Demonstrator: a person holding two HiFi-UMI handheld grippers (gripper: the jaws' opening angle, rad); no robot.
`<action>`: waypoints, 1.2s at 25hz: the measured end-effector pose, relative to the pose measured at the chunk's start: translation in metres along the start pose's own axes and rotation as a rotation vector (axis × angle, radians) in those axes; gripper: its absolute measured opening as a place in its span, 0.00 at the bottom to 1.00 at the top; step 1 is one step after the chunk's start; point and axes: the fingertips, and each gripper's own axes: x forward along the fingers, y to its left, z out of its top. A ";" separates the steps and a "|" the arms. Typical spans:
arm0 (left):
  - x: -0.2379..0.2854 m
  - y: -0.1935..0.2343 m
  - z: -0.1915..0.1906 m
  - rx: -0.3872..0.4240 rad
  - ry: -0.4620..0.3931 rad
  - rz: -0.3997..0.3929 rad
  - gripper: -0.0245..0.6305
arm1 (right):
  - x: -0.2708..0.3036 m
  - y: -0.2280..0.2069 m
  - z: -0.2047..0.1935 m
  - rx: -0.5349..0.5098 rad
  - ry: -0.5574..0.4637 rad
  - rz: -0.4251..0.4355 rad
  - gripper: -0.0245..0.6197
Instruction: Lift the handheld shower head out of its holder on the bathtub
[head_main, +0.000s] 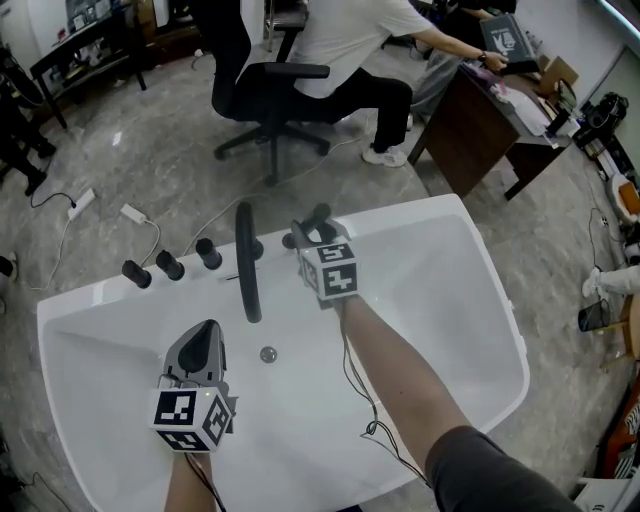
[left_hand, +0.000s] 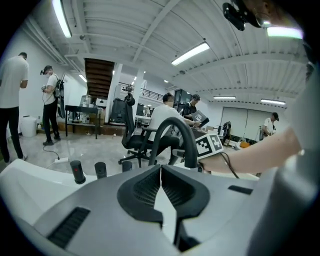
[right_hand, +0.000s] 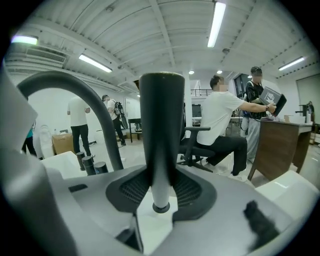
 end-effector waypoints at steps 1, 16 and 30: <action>-0.007 -0.002 0.005 0.015 -0.013 0.005 0.06 | -0.009 0.002 0.005 -0.002 -0.003 0.001 0.26; -0.152 -0.046 0.036 -0.010 -0.097 -0.089 0.06 | -0.203 0.097 0.095 -0.099 -0.120 -0.010 0.26; -0.305 -0.112 0.067 0.098 -0.148 -0.246 0.06 | -0.422 0.161 0.122 0.007 -0.229 -0.108 0.26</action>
